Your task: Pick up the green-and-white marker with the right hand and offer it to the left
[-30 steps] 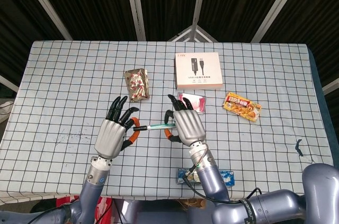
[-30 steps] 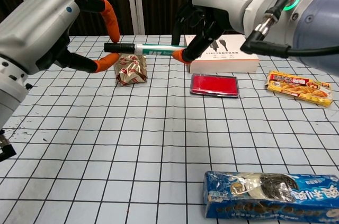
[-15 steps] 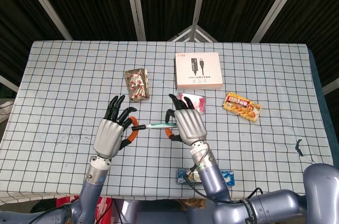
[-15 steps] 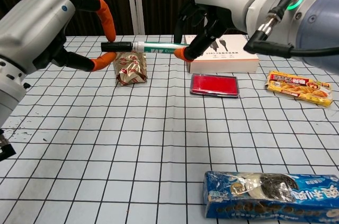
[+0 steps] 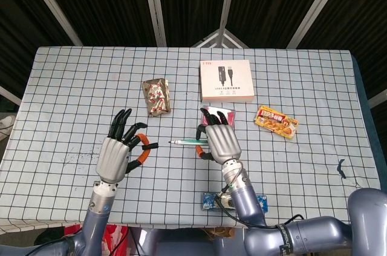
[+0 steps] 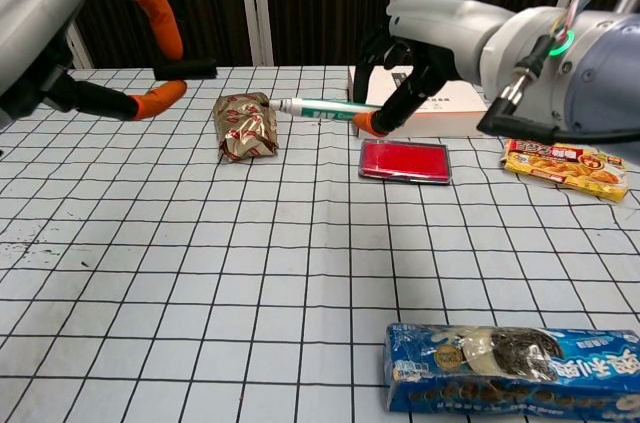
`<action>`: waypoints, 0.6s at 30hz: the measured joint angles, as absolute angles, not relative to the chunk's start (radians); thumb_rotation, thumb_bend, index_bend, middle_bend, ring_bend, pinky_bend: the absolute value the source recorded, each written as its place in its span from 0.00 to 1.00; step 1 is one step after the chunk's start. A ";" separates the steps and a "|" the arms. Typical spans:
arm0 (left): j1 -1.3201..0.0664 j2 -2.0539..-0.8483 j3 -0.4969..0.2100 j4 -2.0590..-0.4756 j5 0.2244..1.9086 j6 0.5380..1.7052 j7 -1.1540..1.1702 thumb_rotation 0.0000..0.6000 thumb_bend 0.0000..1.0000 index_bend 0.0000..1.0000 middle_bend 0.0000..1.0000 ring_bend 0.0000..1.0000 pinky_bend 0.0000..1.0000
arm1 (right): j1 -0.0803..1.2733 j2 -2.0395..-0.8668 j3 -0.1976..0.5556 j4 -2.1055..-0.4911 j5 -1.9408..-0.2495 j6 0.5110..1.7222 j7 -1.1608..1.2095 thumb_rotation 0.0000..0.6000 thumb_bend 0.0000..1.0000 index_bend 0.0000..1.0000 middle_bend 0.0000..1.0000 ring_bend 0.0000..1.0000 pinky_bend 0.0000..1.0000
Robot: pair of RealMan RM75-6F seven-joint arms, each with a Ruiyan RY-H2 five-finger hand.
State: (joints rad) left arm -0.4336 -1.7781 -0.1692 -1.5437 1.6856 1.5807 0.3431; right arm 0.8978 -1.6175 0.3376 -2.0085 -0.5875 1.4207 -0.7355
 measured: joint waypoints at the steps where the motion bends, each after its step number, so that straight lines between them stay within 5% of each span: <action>1: -0.427 -1.766 -0.166 -1.549 1.686 1.586 0.341 1.00 0.50 0.60 0.32 0.00 0.00 | 0.894 -1.618 0.331 -1.998 -0.588 1.413 -0.727 1.00 0.61 0.79 0.09 0.16 0.06; 9: -0.366 -1.691 -0.120 -1.539 1.677 1.620 0.243 1.00 0.48 0.60 0.31 0.00 0.00 | 0.856 -1.627 0.275 -1.895 -0.613 1.338 -0.649 1.00 0.61 0.79 0.09 0.16 0.06; 18: -0.339 -1.725 -0.107 -1.307 1.584 1.576 0.035 1.00 0.48 0.57 0.29 0.00 0.00 | 0.820 -1.657 0.218 -1.784 -0.642 1.299 -0.616 1.00 0.61 0.79 0.09 0.16 0.06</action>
State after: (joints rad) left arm -0.3389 -1.7252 -0.1071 -1.3074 1.5843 1.5761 0.0346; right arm 0.8203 -1.6569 0.2177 -1.7836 -0.6419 1.2991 -0.6160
